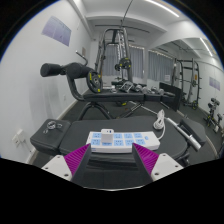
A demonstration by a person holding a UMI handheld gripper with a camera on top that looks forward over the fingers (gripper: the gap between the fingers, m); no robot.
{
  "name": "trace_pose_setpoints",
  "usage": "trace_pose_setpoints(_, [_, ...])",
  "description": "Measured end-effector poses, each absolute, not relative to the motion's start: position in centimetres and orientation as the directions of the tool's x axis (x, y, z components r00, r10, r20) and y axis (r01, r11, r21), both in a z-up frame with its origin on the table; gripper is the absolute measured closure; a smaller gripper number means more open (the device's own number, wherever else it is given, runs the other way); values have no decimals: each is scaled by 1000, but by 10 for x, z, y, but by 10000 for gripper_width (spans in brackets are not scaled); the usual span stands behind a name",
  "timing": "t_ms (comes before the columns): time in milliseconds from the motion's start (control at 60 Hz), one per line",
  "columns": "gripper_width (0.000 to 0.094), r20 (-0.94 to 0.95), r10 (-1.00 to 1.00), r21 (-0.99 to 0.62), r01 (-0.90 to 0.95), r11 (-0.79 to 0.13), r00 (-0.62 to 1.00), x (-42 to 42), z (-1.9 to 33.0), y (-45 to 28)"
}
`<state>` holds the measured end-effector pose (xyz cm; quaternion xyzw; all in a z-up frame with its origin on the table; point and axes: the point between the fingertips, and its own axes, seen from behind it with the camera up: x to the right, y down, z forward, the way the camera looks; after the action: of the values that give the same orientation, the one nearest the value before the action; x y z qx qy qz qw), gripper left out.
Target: Unplug charger
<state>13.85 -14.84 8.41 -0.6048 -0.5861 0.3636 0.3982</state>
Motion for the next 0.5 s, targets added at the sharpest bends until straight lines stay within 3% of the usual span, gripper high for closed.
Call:
trace_pose_setpoints(233, [79, 11, 999, -914, 406, -9, 48, 59, 36, -162])
trace_pose_setpoints(467, [99, 2, 998, -922, 387, -21, 58, 1, 18, -159])
trace_pose_setpoints(500, [491, 0, 999, -918, 395, -20, 51, -2, 14, -160])
